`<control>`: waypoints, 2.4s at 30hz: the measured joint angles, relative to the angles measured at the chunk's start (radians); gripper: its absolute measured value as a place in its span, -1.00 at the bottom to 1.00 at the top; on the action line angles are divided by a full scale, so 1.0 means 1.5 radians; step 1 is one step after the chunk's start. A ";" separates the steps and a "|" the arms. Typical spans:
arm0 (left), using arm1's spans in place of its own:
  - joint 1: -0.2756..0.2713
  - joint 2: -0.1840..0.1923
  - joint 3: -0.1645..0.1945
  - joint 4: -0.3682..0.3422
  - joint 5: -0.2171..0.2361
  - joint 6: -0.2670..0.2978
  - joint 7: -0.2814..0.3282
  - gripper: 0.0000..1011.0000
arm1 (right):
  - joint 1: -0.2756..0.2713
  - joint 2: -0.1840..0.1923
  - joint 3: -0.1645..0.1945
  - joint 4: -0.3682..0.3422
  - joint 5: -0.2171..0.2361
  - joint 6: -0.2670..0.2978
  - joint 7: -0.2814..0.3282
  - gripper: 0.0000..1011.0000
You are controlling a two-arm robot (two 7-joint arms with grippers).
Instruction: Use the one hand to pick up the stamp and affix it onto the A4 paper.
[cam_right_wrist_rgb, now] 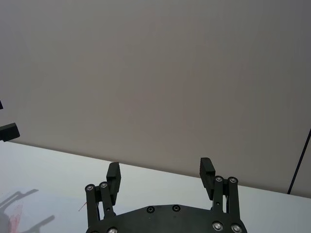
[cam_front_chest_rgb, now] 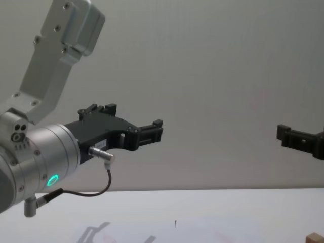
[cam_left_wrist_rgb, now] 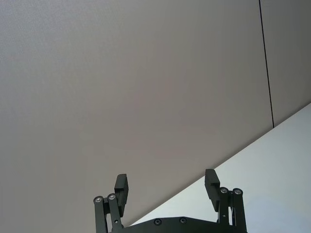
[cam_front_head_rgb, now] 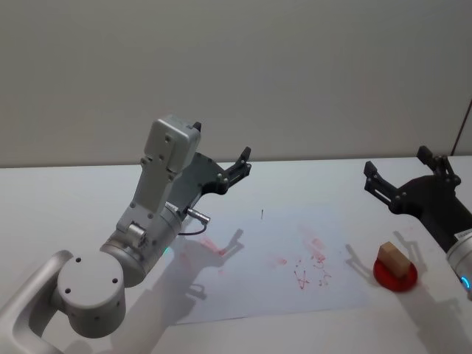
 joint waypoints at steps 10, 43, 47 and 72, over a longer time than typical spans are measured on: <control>0.000 0.000 0.000 0.000 0.000 0.000 0.000 0.98 | 0.000 0.000 0.000 0.000 0.000 0.000 0.000 0.98; 0.000 0.000 0.000 0.000 0.000 0.000 0.000 0.98 | 0.000 0.000 0.000 0.000 0.000 0.000 0.000 0.98; 0.000 0.000 0.000 0.000 0.000 0.000 0.000 0.98 | 0.000 0.000 0.000 0.000 0.000 0.000 0.000 0.98; 0.000 0.000 0.000 0.000 0.000 0.000 0.000 0.98 | -0.098 0.055 0.023 -0.066 0.033 0.054 -0.058 0.98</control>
